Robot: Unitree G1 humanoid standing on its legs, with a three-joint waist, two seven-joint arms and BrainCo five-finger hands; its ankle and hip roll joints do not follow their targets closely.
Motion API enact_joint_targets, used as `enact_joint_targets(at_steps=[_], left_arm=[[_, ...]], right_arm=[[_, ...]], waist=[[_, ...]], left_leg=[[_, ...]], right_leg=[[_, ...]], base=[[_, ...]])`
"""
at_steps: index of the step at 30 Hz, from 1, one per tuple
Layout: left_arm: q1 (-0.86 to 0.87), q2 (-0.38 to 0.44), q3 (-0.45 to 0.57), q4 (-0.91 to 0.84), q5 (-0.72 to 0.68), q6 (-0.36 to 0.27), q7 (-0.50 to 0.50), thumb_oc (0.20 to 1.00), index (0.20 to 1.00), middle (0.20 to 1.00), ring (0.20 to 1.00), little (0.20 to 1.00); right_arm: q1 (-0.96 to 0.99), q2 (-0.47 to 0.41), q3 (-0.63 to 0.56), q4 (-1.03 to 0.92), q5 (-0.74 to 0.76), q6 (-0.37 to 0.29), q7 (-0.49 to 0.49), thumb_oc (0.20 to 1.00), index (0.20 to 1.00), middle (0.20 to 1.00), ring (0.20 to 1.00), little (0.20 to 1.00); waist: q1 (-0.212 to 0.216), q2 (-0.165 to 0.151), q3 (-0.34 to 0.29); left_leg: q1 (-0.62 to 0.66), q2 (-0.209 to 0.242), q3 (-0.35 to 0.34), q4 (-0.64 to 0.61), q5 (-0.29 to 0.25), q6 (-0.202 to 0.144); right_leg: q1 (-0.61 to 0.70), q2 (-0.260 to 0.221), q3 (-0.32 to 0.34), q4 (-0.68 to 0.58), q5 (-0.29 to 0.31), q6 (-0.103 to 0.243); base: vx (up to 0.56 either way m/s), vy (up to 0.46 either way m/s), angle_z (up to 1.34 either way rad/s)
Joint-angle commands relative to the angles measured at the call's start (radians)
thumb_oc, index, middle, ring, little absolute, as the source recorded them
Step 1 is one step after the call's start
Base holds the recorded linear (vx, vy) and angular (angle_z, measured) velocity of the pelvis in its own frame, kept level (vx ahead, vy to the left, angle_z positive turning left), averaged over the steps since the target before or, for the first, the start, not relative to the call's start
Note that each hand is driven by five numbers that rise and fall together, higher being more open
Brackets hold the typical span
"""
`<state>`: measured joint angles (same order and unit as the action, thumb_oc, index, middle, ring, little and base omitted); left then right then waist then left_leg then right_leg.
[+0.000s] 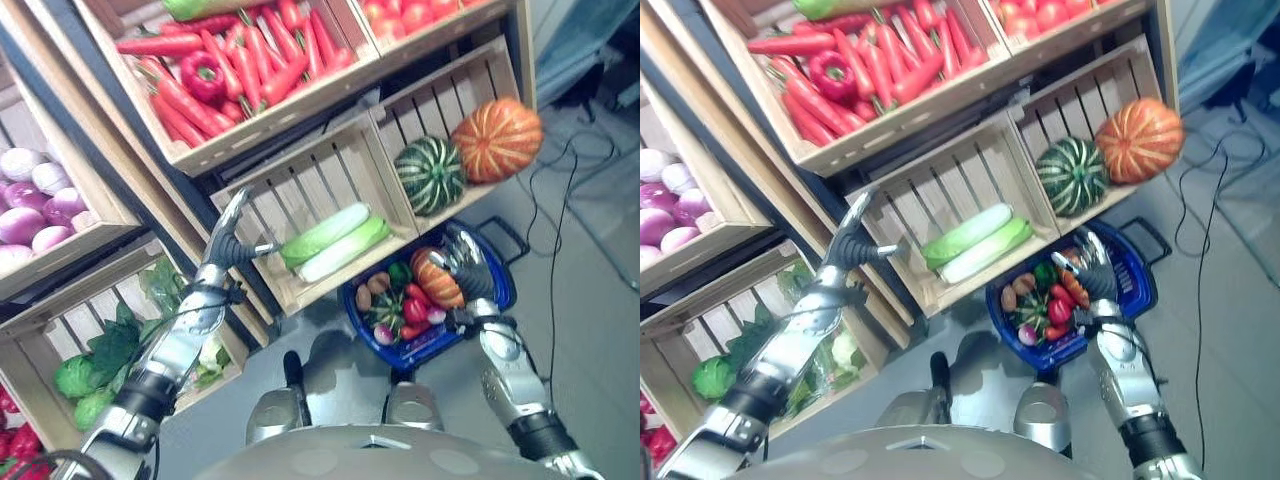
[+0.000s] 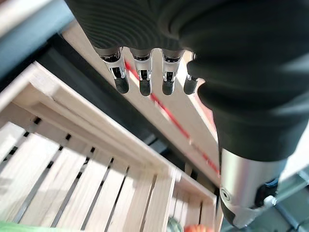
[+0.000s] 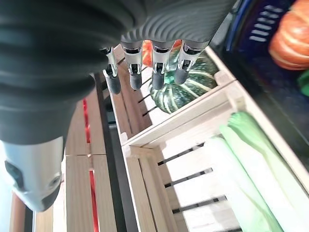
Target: Pick up fruits and vegetables into the basket
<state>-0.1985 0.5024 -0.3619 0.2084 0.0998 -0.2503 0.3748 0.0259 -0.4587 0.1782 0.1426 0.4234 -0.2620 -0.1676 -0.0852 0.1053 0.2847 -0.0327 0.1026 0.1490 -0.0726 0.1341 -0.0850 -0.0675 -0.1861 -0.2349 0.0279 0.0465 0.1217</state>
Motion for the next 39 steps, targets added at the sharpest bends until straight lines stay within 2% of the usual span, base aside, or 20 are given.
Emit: enact_joint_targets(at_steps=[1, 6, 18, 23, 30, 36, 39], left_arm=[[-0.134, 0.027, -0.01, 0.08, 0.015, 0.015, 0.12, 1.0, 1.0, 1.0, 1.0, 1.0], [-0.247, 0.031, -0.028, 0.196, -0.034, 0.019, 0.192, 1.0, 1.0, 1.0, 1.0, 1.0], [-0.409, 0.035, 0.022, 0.39, -0.154, 0.067, 0.183, 1.0, 1.0, 1.0, 1.0, 1.0], [-0.464, 0.06, 0.061, 0.469, -0.194, 0.098, 0.203, 1.0, 1.0, 1.0, 1.0, 1.0], [-0.552, 0.12, 0.109, 0.594, -0.289, 0.154, 0.206, 1.0, 1.0, 1.0, 1.0, 1.0], [-0.629, 0.152, 0.13, 0.691, -0.406, 0.228, 0.162, 1.0, 1.0, 1.0, 1.0, 1.0], [-0.655, 0.163, 0.128, 0.728, -0.443, 0.246, 0.136, 1.0, 1.0, 1.0, 1.0, 1.0]], right_arm=[[-0.077, -0.026, 0.044, -0.109, -0.008, -0.038, -0.02, 1.0, 1.0, 1.0, 1.0, 1.0], [-0.142, -0.06, 0.09, -0.112, -0.02, 0.003, -0.017, 1.0, 1.0, 1.0, 1.0, 1.0], [-0.193, -0.114, 0.093, -0.12, -0.016, 0.088, 0.037, 1.0, 1.0, 1.0, 1.0, 1.0], [-0.193, -0.134, 0.083, -0.136, -0.011, 0.118, 0.045, 1.0, 1.0, 1.0, 1.0, 1.0], [-0.172, -0.156, 0.07, -0.147, 0.027, 0.135, 0.056, 1.0, 1.0, 1.0, 1.0, 1.0], [-0.163, -0.161, 0.065, -0.16, 0.037, 0.148, 0.079, 1.0, 1.0, 1.0, 1.0, 1.0], [-0.169, -0.162, 0.07, -0.174, 0.037, 0.164, 0.089, 1.0, 1.0, 1.0, 1.0, 1.0]], waist=[[-0.033, -0.044, 0.075], [-0.066, -0.04, 0.127], [-0.134, -0.015, 0.203], [-0.158, -0.024, 0.234], [-0.19, -0.04, 0.235], [-0.217, -0.052, 0.235], [-0.225, -0.055, 0.235]], left_leg=[[-0.024, 0.008, -0.003, 0.099, -0.066, 0.003], [-0.099, 0.007, 0.025, 0.149, -0.065, -0.003], [-0.207, 0.005, 0.088, 0.231, -0.072, -0.014], [-0.257, 0.007, 0.108, 0.273, -0.081, -0.018], [-0.364, 0.015, 0.133, 0.342, -0.093, -0.022], [-0.449, 0.026, 0.155, 0.394, -0.103, -0.022], [-0.486, 0.032, 0.165, 0.413, -0.107, -0.023]], right_leg=[[-0.102, -0.014, 0.059, 0.208, -0.083, -0.014], [-0.208, -0.008, 0.096, 0.272, -0.092, -0.022], [-0.366, 0.012, 0.145, 0.365, -0.111, -0.045], [-0.42, 0.02, 0.162, 0.397, -0.121, -0.052], [-0.526, 0.035, 0.191, 0.434, -0.123, -0.063], [-0.605, 0.046, 0.215, 0.457, -0.12, -0.066], [-0.639, 0.049, 0.226, 0.46, -0.116, -0.065]], base=[[-0.07, 0.051, -0.31], [-0.06, 0.072, -0.29], [-0.01, 0.071, -0.15], [0.0, 0.051, -0.13], [0.01, 0.024, -0.05], [0.01, 0.022, -0.11], [0.02, 0.021, -0.09]])
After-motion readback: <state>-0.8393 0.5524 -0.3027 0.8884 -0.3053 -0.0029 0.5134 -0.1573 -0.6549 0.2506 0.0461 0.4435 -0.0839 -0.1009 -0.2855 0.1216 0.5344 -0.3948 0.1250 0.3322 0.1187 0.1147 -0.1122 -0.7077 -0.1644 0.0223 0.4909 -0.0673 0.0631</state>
